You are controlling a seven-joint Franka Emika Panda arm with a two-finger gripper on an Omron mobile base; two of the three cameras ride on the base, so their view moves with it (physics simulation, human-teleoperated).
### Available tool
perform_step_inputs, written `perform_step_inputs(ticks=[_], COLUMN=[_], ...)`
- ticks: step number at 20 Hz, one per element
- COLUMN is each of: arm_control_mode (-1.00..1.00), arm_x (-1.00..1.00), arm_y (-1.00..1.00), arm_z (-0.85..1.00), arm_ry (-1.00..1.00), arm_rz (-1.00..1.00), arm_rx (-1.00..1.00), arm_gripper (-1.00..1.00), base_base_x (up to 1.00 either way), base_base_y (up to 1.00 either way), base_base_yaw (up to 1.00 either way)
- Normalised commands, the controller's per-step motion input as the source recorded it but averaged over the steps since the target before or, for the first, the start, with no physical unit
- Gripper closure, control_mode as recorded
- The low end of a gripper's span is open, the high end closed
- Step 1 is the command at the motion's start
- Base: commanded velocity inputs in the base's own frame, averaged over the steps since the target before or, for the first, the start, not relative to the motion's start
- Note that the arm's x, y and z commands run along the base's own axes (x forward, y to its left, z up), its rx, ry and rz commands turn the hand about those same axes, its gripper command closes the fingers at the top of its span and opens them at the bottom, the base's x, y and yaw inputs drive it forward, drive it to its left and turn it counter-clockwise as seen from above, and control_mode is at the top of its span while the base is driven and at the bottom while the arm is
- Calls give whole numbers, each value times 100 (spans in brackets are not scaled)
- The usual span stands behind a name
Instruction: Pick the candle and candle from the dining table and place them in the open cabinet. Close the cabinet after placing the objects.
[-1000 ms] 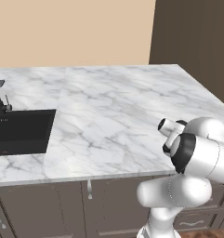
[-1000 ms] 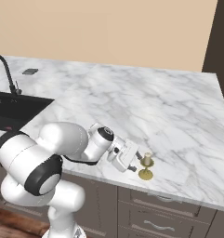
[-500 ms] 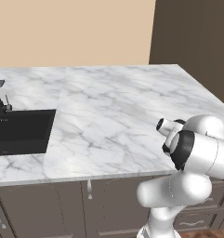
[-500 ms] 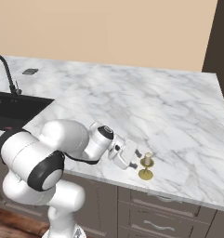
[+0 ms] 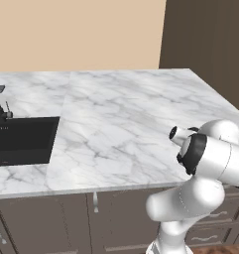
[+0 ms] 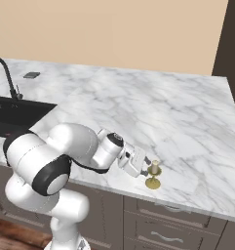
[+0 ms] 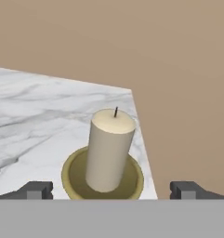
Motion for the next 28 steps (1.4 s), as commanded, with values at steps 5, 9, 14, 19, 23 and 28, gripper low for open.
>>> perform_step_inputs(ticks=[5, 9, 14, 19, 23, 28], arm_control_mode=[-100, -100, -100, -100, -100, -100], arm_x=[9, 1, 0, 5, 3, 0], arm_y=[-4, -16, -17, -17, -19, -16], arm_z=[-11, -10, -7, -2, -5, -8], arm_ry=[0, 0, 0, 0, 0, 0], arm_rz=[1, 0, 0, 0, 0, 0], arm_rx=[0, 3, 3, 2, 4, 3], arm_gripper=[-100, -100, -100, -100, -100, -100], base_base_x=[0, 0, 0, 0, 0, 0], base_base_y=[0, 0, 0, 0, 0, 0], base_base_yaw=[0, 0, 0, 0, 0, 0])
